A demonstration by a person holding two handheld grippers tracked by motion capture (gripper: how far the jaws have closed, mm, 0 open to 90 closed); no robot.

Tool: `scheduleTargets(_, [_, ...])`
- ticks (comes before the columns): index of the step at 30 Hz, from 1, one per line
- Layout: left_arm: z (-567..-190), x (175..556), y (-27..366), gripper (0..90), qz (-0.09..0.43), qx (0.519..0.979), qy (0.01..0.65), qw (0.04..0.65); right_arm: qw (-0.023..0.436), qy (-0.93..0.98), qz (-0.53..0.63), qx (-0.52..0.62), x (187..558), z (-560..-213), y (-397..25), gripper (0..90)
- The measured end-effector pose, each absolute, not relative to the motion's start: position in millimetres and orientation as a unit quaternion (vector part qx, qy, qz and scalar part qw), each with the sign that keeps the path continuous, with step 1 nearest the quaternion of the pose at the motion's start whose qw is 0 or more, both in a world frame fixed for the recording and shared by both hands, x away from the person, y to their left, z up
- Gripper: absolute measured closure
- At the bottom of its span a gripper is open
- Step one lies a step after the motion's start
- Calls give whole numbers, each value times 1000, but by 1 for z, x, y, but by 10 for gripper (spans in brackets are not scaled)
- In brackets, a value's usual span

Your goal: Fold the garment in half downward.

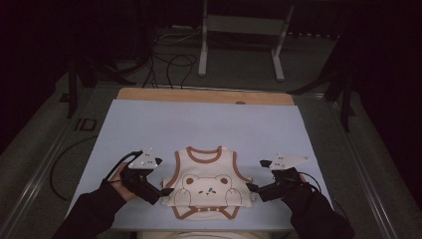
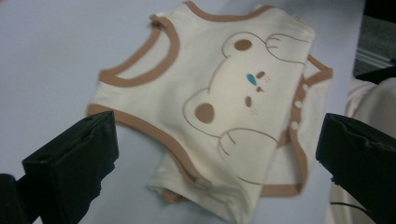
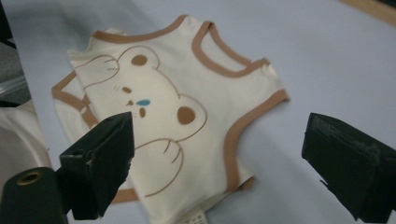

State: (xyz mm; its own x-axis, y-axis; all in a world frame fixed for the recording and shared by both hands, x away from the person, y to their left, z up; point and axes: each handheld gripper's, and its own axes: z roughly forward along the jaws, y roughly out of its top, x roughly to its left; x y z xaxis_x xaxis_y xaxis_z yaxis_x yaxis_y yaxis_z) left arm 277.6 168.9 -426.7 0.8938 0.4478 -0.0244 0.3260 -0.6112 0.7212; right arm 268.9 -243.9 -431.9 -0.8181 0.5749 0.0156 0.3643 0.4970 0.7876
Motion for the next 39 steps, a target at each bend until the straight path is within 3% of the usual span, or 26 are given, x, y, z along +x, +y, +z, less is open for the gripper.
scheduleTargets(17, [-412, 321, 161, 0, 84, 895, 191, 394, 145, 856, 426, 255, 314, -409, -232, 95])
scheduleTargets(39, [-447, 363, 151, 0, 76, 896, 200, 390, 110, 871, 413, 242, 363, -435, -208, 96])
